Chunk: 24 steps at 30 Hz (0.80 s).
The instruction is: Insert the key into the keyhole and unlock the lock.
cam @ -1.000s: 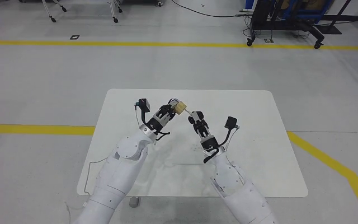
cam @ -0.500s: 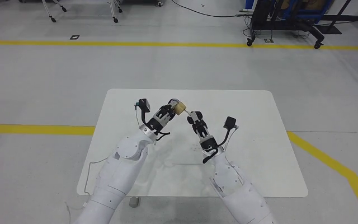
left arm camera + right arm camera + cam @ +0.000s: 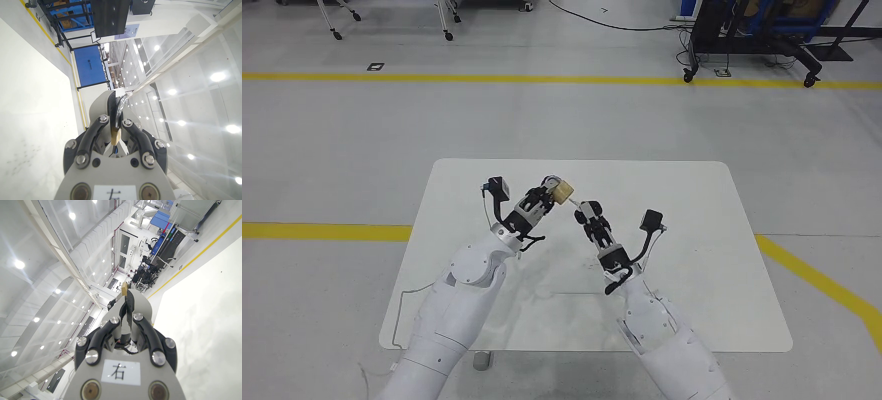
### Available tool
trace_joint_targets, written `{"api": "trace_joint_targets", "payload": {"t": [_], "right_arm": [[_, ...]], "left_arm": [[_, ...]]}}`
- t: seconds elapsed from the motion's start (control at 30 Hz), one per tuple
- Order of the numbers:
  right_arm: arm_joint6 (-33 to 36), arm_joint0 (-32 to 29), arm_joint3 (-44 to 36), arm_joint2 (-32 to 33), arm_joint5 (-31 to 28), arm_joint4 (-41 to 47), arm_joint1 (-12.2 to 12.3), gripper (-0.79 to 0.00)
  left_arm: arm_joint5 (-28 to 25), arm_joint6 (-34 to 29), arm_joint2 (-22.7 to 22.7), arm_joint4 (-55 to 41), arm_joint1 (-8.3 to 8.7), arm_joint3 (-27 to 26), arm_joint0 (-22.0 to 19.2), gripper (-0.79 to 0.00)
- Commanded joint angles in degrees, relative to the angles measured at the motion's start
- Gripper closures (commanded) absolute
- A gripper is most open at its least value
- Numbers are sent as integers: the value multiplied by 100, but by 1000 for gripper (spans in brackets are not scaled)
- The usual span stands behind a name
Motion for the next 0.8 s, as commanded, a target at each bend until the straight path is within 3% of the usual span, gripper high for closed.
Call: {"api": "trace_joint_targets", "payload": {"t": [0.0, 0.77], "right_arm": [[9, 15, 12, 1, 10, 13, -6, 0], [100, -44, -72, 74, -4, 26, -44, 0]], "left_arm": [[6, -15, 6, 3, -2, -5, 2, 0], [60, -10, -17, 10, -16, -13, 8, 0]]}}
